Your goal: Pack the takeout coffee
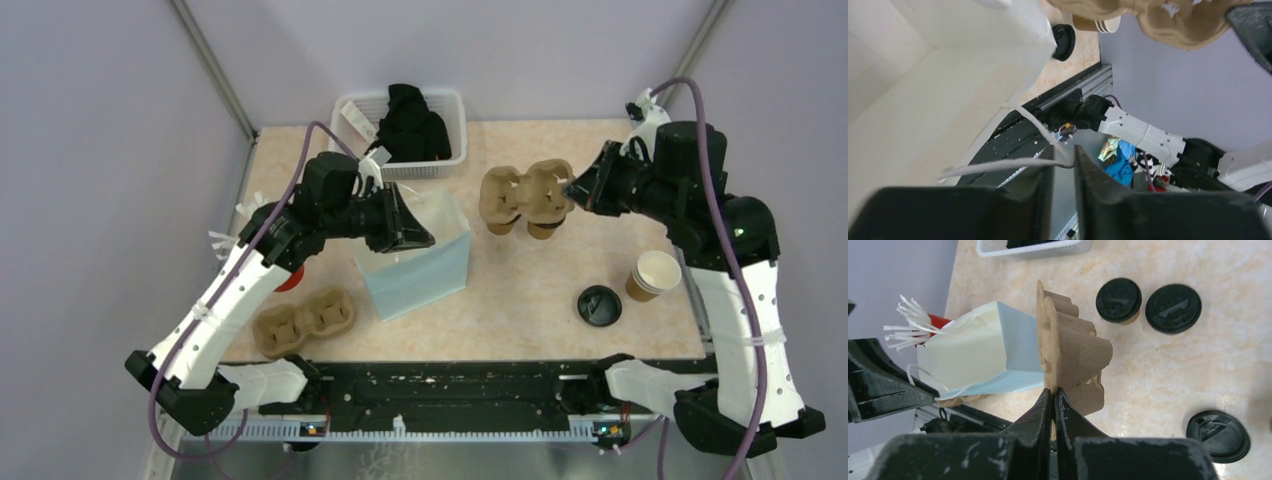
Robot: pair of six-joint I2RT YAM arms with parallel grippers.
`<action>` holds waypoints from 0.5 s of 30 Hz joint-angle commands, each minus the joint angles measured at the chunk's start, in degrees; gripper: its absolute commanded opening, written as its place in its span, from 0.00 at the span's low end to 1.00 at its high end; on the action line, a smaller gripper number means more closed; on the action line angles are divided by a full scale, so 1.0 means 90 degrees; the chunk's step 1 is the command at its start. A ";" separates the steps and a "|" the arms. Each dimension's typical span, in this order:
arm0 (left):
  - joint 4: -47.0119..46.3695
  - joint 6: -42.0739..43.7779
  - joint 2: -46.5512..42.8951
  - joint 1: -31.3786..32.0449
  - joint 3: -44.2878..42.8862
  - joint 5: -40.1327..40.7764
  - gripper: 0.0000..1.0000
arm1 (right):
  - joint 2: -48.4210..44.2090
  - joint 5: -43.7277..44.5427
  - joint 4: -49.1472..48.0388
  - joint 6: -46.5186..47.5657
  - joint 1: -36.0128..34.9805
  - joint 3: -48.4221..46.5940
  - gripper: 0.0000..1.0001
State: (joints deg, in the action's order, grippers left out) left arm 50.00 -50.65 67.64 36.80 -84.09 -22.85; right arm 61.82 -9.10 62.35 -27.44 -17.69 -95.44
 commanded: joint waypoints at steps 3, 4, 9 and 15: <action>-0.1001 0.0072 -0.0098 0.0051 -0.0028 -0.0684 0.44 | 0.0658 -0.0185 0.1411 0.1760 0.0056 -0.2267 0.00; -0.1018 0.0253 -0.0148 0.0051 -0.0133 -0.0642 0.49 | 0.0772 -0.0386 0.1551 0.1924 0.0055 -0.2517 0.00; -0.0543 0.1323 -0.0409 0.0039 -0.0828 0.0228 0.73 | 0.0901 -0.2229 0.1045 0.1770 0.0021 -0.2493 0.00; 0.1824 0.1883 0.0518 0.0007 -0.2663 0.2405 0.73 | 0.0827 -0.3237 0.0347 0.1411 0.0022 -0.2138 0.00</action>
State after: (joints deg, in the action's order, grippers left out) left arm 54.19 -39.24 68.14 36.95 -98.76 -15.00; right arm 69.52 -29.93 70.78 -13.67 -17.72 -116.25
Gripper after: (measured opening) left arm 0.746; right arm 0.009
